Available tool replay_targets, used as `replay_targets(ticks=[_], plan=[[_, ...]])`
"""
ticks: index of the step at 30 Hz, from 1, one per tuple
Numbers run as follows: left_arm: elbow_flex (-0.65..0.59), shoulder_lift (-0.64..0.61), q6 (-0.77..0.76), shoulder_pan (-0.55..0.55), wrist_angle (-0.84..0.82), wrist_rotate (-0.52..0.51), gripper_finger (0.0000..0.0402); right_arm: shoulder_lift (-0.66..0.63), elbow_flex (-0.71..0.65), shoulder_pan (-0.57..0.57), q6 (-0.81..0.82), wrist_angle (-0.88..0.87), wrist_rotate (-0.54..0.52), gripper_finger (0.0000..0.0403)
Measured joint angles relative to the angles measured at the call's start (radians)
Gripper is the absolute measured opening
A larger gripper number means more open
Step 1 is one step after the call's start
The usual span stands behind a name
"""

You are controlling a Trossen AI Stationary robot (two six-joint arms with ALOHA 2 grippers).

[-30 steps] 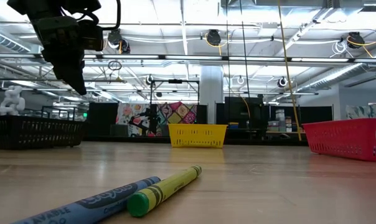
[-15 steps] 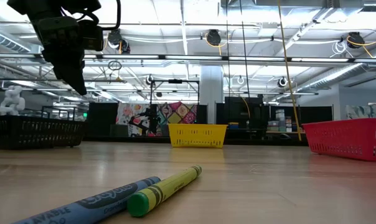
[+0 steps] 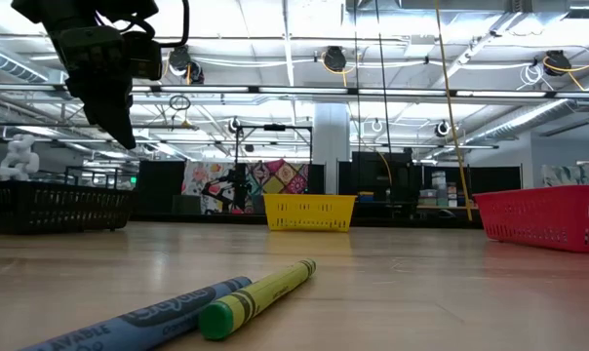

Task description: Sort crayons

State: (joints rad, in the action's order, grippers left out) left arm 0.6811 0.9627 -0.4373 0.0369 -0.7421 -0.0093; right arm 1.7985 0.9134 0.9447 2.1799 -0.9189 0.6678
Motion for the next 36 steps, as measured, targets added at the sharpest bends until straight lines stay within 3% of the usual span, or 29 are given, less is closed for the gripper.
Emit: replay_targets(ticks=[9,25,36], plan=[[0.000,0.000,0.000,0.000,0.000,0.000,0.0061,0.003,-0.002,-0.022,-0.035,0.030,-0.002,0.0000],[0.000,0.000,0.001,0.000,0.000,0.000,0.0061,-0.023,0.014,-0.049,-0.118,-0.027,-0.115,0.0000],[0.000,0.000,0.001,0.000,0.000,-0.014,0.0061,-0.203,0.030,-0.042,-0.110,-0.004,-0.454,0.0000]])
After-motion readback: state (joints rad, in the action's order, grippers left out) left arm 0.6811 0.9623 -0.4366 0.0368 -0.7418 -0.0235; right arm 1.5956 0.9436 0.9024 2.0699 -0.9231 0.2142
